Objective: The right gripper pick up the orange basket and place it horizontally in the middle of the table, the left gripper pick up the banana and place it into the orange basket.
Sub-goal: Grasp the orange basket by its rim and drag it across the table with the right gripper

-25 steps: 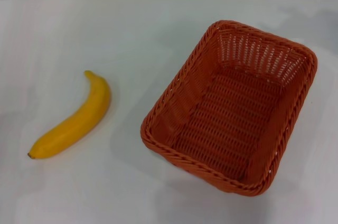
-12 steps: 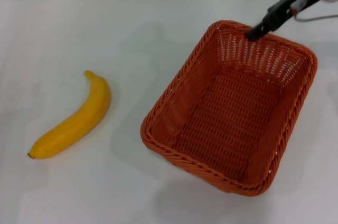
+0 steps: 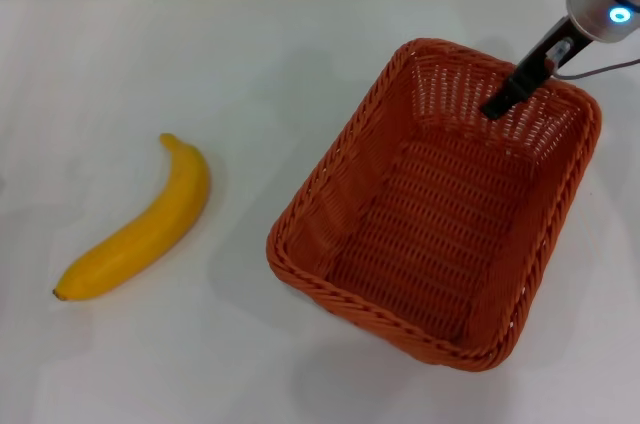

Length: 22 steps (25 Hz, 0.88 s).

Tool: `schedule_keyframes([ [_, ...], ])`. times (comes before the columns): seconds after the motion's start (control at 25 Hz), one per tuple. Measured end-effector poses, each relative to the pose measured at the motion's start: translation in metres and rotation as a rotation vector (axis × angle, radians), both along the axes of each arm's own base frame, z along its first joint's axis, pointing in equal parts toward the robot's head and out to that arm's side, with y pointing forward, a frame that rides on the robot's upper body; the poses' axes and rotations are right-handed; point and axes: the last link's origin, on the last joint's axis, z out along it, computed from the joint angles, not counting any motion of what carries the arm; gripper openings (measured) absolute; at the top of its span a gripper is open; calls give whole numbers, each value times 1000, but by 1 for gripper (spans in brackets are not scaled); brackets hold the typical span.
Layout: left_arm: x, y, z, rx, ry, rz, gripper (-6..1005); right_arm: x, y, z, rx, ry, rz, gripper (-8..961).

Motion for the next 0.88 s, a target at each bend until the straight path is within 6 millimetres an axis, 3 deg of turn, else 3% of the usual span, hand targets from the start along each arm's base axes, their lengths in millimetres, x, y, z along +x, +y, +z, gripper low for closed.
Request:
schedule_keyframes([
  [0.32,3,3,-1,0,-5,-9,849,-5,3,0,-23,-50,0,708],
  [0.52,3,3,-2,0,-7,-10,849,-6,1,-1,-51,-65,-24,469],
  [0.76,3,3,-2,0,-7,-10,849,-11,2,12,-54,-26,-70,336],
  [0.88,3,4,-2,0,-7,-11,849,-12,3,18,-53,-10,-100,318],
])
